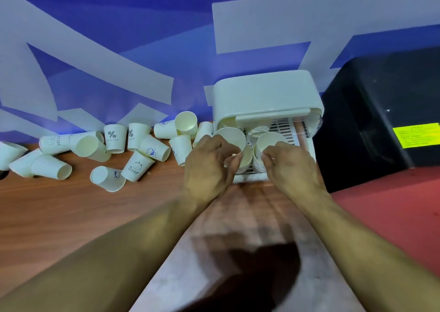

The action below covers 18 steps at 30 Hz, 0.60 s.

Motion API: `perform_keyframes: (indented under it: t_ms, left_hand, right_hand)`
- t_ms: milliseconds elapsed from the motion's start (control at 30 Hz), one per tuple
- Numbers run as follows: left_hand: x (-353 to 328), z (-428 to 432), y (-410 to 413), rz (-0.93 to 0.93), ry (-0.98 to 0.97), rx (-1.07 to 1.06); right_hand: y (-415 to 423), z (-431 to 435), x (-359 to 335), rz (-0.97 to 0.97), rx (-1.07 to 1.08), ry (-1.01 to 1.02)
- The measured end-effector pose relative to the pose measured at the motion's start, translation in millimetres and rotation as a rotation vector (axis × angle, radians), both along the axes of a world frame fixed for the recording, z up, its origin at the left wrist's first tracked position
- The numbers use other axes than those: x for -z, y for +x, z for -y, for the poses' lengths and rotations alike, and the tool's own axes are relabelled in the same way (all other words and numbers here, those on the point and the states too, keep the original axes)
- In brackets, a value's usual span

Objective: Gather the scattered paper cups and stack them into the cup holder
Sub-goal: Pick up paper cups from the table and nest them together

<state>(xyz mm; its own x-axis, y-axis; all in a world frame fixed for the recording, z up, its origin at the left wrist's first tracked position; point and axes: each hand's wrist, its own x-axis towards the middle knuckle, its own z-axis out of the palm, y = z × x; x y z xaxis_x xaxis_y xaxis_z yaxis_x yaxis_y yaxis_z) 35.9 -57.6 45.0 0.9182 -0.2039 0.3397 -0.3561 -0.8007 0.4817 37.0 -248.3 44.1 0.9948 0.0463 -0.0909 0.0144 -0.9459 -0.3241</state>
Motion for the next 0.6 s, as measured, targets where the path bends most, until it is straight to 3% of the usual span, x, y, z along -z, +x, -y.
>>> perform_keyframes:
  t_ms: [600]
  left_hand:
    - [15, 12, 9, 0.125, 0.023, 0.086]
  right_hand:
    - [11, -8, 43, 0.053, -0.032, 0.001]
